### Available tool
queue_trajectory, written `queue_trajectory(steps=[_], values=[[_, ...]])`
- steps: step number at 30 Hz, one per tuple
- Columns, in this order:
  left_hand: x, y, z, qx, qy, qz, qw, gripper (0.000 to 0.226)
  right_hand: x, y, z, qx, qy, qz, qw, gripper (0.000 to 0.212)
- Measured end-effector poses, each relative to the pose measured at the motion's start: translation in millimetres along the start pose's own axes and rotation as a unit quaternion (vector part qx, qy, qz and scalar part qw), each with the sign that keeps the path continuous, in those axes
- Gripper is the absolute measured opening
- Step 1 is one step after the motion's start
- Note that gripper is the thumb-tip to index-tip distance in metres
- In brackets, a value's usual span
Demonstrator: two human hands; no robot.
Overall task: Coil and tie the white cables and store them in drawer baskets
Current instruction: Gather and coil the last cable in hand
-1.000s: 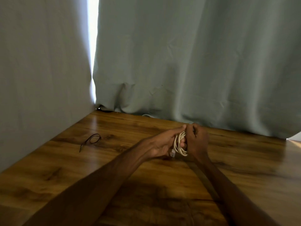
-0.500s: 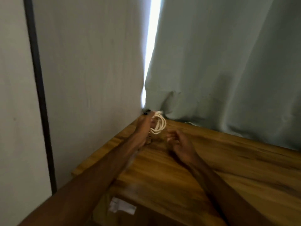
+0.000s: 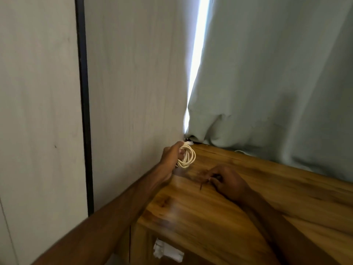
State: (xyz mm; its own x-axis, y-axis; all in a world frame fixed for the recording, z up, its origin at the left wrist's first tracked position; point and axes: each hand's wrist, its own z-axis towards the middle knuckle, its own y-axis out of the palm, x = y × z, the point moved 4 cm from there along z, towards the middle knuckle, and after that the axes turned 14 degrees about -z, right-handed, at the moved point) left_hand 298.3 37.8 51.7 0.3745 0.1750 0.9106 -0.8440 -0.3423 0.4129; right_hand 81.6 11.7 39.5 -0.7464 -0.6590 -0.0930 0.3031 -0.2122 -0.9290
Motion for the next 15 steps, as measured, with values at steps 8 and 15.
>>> queue_trajectory(steps=[8, 15], values=[[-58, 82, -4, -0.077, -0.041, -0.013, 0.996, 0.035, 77, -25, -62, 0.020, 0.042, -0.047, 0.998, 0.017], [-105, 159, -7, -0.061, -0.033, 0.054, 0.996, 0.040, 102, -46, -78, 0.097, 0.150, 0.066, 0.982, 0.018]])
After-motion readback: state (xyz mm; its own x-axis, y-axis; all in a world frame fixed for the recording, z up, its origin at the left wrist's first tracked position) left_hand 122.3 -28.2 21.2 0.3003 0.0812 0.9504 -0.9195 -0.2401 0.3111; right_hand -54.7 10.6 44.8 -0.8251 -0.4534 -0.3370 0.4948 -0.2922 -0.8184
